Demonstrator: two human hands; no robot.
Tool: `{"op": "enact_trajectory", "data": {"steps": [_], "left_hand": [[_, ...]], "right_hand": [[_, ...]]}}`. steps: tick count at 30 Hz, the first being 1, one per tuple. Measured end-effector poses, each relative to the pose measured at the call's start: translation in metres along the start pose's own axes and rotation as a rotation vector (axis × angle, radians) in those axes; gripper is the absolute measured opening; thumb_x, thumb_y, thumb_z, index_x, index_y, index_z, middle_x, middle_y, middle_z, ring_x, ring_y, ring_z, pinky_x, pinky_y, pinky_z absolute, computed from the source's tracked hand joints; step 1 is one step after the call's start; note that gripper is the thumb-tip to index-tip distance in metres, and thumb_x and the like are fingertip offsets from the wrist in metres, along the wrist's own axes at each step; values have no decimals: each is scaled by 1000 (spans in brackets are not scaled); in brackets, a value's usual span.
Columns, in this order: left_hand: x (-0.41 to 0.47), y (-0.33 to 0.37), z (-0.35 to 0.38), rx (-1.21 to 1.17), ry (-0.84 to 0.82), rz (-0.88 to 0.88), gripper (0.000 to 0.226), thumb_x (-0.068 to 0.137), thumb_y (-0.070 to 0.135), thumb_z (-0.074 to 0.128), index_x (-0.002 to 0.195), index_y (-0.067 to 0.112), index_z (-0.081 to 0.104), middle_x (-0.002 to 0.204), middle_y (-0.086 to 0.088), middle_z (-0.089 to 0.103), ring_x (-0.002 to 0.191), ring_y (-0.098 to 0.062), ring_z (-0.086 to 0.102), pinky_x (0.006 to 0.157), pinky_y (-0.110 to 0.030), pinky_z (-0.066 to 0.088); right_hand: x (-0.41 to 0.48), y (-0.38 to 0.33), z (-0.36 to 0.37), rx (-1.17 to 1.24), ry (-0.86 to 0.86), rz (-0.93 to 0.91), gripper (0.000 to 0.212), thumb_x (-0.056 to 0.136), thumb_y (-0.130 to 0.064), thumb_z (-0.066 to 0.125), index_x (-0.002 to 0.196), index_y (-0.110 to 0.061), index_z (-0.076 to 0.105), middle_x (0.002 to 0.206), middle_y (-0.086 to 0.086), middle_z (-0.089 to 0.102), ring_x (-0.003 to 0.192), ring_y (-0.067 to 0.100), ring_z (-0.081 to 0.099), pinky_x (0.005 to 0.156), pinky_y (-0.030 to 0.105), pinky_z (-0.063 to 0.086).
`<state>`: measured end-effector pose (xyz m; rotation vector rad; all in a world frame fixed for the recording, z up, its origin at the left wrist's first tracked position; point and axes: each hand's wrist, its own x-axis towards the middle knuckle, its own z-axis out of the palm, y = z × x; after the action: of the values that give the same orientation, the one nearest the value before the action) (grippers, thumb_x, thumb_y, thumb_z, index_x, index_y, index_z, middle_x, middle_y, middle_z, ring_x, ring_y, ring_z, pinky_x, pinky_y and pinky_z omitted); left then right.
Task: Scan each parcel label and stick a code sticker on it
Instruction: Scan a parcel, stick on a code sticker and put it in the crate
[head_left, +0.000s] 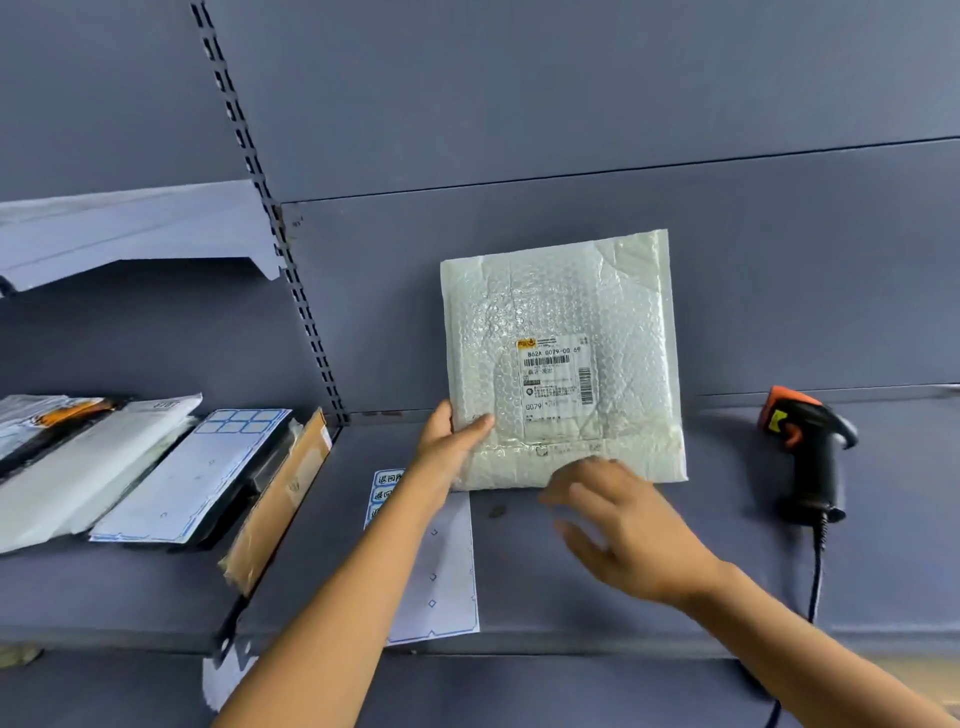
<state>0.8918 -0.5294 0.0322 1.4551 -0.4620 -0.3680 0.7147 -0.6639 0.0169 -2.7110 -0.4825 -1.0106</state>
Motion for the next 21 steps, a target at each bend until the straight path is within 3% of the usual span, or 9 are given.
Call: {"op": "enact_trajectory", "data": {"steps": [2,3,6,9,12,17,21], "left_hand": [[-1,0,-4,2,21,2,16,88,9,64,98,19,57,91,8,67,79,-2,64,63,-14,51],[-2,0,-6,10,28,3,16,88,10,64,98,19,57,90,10,66,79,-1,64,61,-11,50],[-5,-1,-17,30,48,7,17,88,11,65,93,25,55,88,15,64,83,-3,62,63,-10,48],[-5,-6,-26,41,51,-2,22,87,15,66,105,20,55,98,11,65,93,-6,62,75,-19,49],[-4,-11,-25,-11,64,-19,24,87,12,65,109,15,56,99,5,67,92,-8,64,77,-22,53],[-1,-15,-11,-50,32,-22,28,87,11,65,114,12,55,101,3,67,91,-10,65,77,-22,55],[4,-18,-6,-48,28,-27,27,87,15,66,112,15,56,102,2,67,94,-12,65,84,-32,54]], "right_hand": [[5,-23,35,68,-310,-94,41,93,-42,49,129,-22,52,132,-3,52,120,21,51,96,37,44],[7,-31,52,107,-413,-85,49,93,-47,46,136,-24,46,143,-4,45,132,18,41,106,37,35],[13,-44,81,199,-561,-31,58,94,-51,38,144,-22,38,153,-4,33,143,14,23,116,36,13],[11,-41,80,189,-535,-61,52,93,-50,35,135,-22,52,145,-4,46,137,16,37,112,39,23],[-2,-30,65,130,-447,-87,42,93,-49,41,125,-29,59,134,-10,56,125,13,51,103,37,36],[-32,-16,41,76,-448,-7,42,91,-53,46,126,-34,58,134,-17,55,124,6,50,99,27,38],[-36,-18,33,75,-394,28,36,90,-50,50,119,-34,62,127,-18,60,118,4,53,93,25,41]]}}
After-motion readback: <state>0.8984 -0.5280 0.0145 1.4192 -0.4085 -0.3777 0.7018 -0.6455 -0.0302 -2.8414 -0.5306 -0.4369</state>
